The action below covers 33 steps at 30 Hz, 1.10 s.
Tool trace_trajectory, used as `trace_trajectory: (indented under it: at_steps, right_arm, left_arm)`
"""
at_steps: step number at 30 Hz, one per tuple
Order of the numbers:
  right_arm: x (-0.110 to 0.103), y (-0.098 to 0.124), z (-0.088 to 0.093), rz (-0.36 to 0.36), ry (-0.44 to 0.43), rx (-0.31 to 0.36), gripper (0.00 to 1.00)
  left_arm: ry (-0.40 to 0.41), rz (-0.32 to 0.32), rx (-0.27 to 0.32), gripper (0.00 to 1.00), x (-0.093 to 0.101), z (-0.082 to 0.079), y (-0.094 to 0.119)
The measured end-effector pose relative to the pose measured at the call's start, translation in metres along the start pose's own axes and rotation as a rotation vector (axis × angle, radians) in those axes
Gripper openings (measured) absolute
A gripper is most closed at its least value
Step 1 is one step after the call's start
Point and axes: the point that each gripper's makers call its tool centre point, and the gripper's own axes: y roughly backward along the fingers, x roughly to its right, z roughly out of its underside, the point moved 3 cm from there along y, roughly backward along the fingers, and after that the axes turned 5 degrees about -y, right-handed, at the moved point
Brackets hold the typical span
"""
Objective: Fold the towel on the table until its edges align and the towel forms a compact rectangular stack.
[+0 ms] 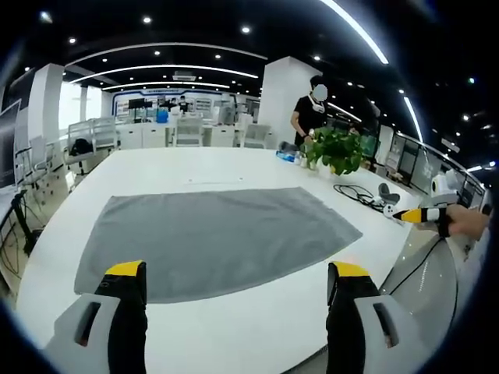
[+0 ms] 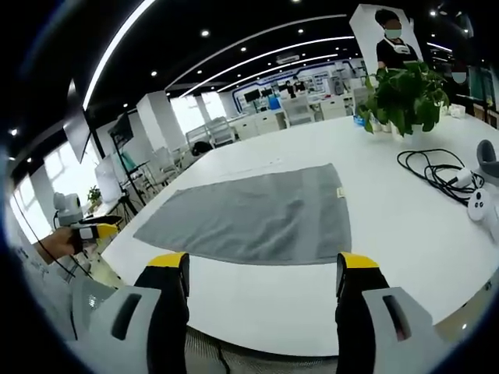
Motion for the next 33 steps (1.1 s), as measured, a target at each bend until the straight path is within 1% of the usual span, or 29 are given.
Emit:
trace_trajectory:
  at_steps: [7, 9, 13, 16, 20, 27, 28, 30, 33]
  right_arm:
    - [0.000, -0.001, -0.003, -0.007, 0.000, 0.006, 0.77]
    - [-0.001, -0.001, -0.004, -0.018, 0.011, 0.007, 0.78]
    - [-0.001, -0.001, -0.004, -0.016, 0.037, -0.003, 0.78]
    - [0.002, 0.000, -0.003, -0.014, 0.024, 0.002, 0.78]
    - [0.004, 0.002, -0.001, -0.013, 0.025, -0.011, 0.78]
    - [0.012, 0.005, -0.010, -0.012, 0.003, 0.015, 0.78]
    - [0.013, 0.004, -0.011, -0.012, 0.004, 0.016, 0.78]
    - [0.016, 0.004, -0.013, -0.012, 0.008, 0.016, 0.78]
    - [0.019, 0.003, -0.015, -0.016, 0.003, 0.020, 0.78]
  left_arm:
    - [-0.006, -0.003, 0.010, 0.99, 0.000, -0.006, -0.001]
    - [-0.009, 0.000, 0.009, 0.99, 0.002, -0.006, -0.001]
    - [-0.013, 0.005, 0.008, 0.99, 0.004, -0.007, -0.001]
    - [-0.017, 0.009, 0.003, 0.99, 0.006, -0.007, -0.003]
    - [-0.013, 0.010, 0.011, 0.99, 0.009, -0.010, -0.006]
    - [-0.019, 0.019, 0.020, 0.99, 0.017, -0.017, -0.013]
    - [-0.010, 0.019, 0.024, 0.97, 0.018, -0.018, -0.013]
    - [0.031, 0.022, 0.077, 0.96, 0.021, -0.028, -0.015]
    - [0.023, 0.020, 0.082, 0.97, 0.025, -0.034, -0.017]
